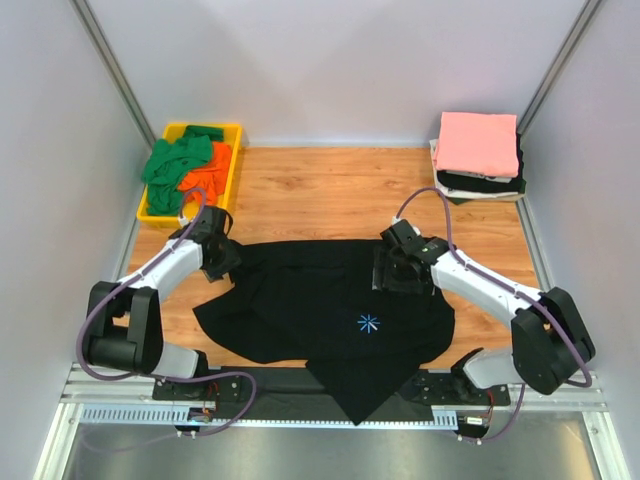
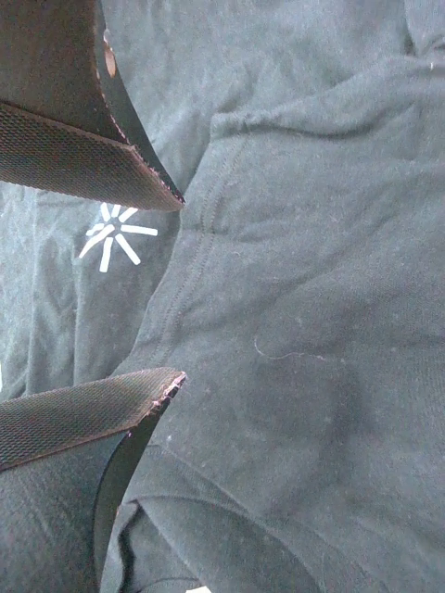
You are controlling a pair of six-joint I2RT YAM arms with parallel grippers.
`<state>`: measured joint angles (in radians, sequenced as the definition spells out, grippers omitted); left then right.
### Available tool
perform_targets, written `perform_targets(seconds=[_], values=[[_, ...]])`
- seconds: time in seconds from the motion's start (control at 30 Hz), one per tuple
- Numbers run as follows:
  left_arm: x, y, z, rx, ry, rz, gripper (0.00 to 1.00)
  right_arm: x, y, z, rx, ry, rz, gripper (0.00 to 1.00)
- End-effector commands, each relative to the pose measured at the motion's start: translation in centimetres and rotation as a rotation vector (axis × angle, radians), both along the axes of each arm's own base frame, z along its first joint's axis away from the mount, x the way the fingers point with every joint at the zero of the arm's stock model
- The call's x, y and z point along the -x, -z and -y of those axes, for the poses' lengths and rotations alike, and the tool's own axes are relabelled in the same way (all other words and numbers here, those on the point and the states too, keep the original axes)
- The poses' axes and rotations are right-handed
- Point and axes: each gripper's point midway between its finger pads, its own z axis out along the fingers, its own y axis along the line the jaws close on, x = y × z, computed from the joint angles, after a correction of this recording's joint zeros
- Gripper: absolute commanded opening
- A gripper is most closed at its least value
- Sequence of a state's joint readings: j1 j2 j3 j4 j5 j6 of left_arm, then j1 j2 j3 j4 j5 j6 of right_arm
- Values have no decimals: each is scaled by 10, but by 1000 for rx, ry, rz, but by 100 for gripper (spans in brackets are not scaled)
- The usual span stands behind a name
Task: Fold and stack the t-shirts
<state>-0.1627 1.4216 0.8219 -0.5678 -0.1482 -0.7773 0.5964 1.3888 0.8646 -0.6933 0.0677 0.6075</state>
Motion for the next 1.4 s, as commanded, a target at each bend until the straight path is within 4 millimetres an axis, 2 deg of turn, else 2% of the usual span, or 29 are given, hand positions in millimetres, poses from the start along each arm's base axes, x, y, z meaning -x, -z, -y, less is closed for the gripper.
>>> perform_targets(seconds=[0.0, 0.17, 0.37, 0.53, 0.57, 0.67, 0.9, 0.93, 1.07, 1.23, 1.37], values=[[-1, -1, -9, -32, -31, 46, 56, 1, -9, 2, -17, -30, 24, 70], [-2, 18, -2, 3, -29, 25, 55, 0, -9, 8, -17, -25, 19, 70], [-7, 30, 3, 26, -36, 14, 44, 2, -8, 22, -13, 7, 18, 69], [-8, 24, -1, 14, -49, 44, 17, 5, -7, 31, -5, 21, 15, 68], [-5, 23, -1, 11, -53, 37, 8, 5, -7, 32, -4, 24, 14, 68], [-5, 13, -3, 8, -55, 52, 0, 5, -9, 35, -4, 35, 21, 68], [-4, -24, -8, 9, -56, 122, 0, -3, -13, 39, -57, 98, 41, 66], [-6, -29, -10, 14, -64, 135, 0, 1, -10, 38, -83, 100, 20, 66], [-5, -46, -11, 34, -60, 164, 0, -7, -2, 45, -156, 174, 16, 62], [-6, -60, -12, 35, -45, 183, 0, -3, 11, 53, -151, 223, -10, 61], [-6, -63, -12, 34, -43, 192, 0, 5, 13, 46, -201, 218, -25, 57]])
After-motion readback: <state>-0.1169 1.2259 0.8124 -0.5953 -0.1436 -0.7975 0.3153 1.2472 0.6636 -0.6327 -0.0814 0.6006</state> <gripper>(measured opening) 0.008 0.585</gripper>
